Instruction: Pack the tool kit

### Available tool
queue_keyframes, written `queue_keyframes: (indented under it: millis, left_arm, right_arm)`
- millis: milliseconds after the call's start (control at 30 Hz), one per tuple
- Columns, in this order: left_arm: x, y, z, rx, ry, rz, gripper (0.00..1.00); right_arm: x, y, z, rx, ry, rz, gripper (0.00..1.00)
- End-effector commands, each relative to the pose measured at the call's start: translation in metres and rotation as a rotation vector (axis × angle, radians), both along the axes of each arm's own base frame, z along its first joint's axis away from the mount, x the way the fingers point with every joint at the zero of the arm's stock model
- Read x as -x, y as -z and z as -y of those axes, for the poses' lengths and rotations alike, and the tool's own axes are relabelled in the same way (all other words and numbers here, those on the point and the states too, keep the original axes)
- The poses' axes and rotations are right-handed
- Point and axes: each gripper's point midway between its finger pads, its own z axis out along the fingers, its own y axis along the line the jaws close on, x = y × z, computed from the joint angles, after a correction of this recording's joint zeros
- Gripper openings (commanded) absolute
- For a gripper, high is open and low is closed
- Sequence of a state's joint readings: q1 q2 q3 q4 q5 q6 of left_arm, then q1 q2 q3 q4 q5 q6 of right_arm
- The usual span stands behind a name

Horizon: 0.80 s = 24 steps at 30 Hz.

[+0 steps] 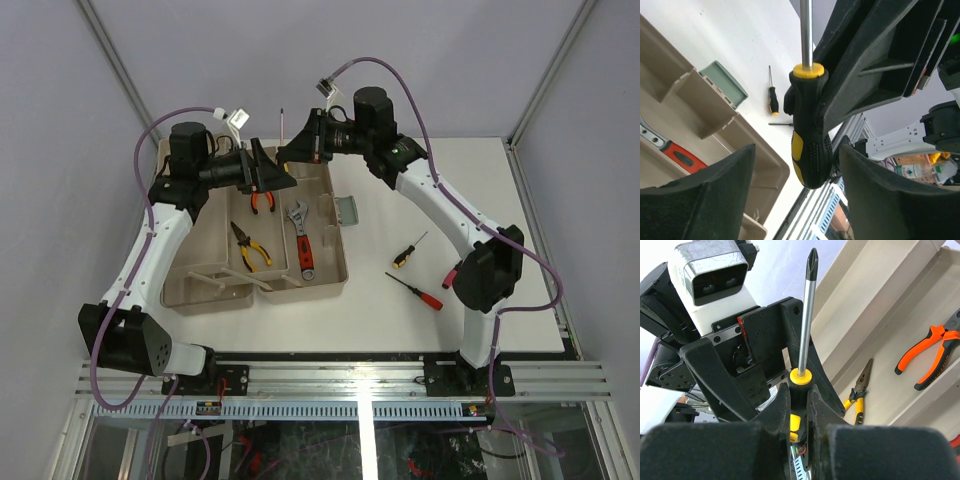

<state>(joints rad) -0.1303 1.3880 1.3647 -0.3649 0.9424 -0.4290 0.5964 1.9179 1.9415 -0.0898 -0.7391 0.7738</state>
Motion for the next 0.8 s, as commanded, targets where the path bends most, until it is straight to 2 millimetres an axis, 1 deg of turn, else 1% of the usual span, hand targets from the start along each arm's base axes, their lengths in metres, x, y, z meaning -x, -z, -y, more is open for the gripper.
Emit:
queue_keyframes:
  millis: [0, 33, 100, 200, 233, 267, 300, 367, 433, 500, 533, 567, 667, 767]
  left_arm:
    - [-0.005, -0.019, 0.001, 0.024, -0.02, 0.086, 0.6]
    - [-0.004, -0.021, 0.002, 0.027, -0.019, 0.088, 0.54]
    - [-0.004, -0.023, 0.002, 0.031, -0.017, 0.09, 0.39]
    - [-0.002, -0.024, 0.002, 0.033, -0.015, 0.092, 0.1]
    - [-0.002, -0.024, 0.002, 0.032, -0.014, 0.094, 0.05]
    - [-0.001, -0.024, 0.002, 0.032, -0.012, 0.096, 0.02]
    - [0.0, -0.025, 0.002, 0.032, -0.012, 0.101, 0.01]
    - [0.001, -0.026, 0.001, 0.024, -0.014, 0.108, 0.0]
    - [0.002, -0.026, -0.002, 0.001, -0.026, 0.12, 0.0]
    - [0.004, -0.026, -0.006, -0.023, -0.034, 0.136, 0.0]
    - [0.004, -0.027, -0.009, -0.031, -0.042, 0.144, 0.0]
    - [0.005, -0.027, -0.012, -0.038, -0.048, 0.148, 0.0]
    - [0.006, -0.028, -0.024, -0.056, -0.077, 0.165, 0.0]
    - [0.001, -0.027, -0.046, -0.078, -0.133, 0.171, 0.0]
  right_arm:
    - [0.012, -0.031, -0.005, -0.076, -0.05, 0.079, 0.0]
    - [0.013, -0.03, -0.006, -0.075, -0.053, 0.076, 0.0]
    - [0.013, -0.029, -0.007, -0.073, -0.053, 0.074, 0.0]
    - [0.013, -0.025, -0.007, -0.07, -0.055, 0.065, 0.0]
    - [0.013, -0.024, -0.007, -0.069, -0.056, 0.061, 0.0]
    - [0.013, -0.022, -0.007, -0.068, -0.058, 0.056, 0.0]
    - [0.013, -0.022, -0.008, -0.068, -0.056, 0.053, 0.04]
    - [0.011, -0.022, -0.007, -0.062, -0.041, 0.056, 0.15]
    - [0.007, -0.024, -0.004, -0.044, -0.006, 0.078, 0.43]
    - [0.001, -0.028, 0.002, -0.028, 0.035, 0.121, 0.58]
    - [-0.003, -0.031, 0.006, -0.016, 0.061, 0.135, 0.88]
    - [-0.007, -0.032, 0.01, -0.004, 0.084, 0.153, 0.99]
    - [-0.025, -0.036, 0.032, 0.03, 0.183, 0.171, 0.99]
    - [-0.047, -0.03, 0.067, 0.103, 0.326, 0.166, 0.99]
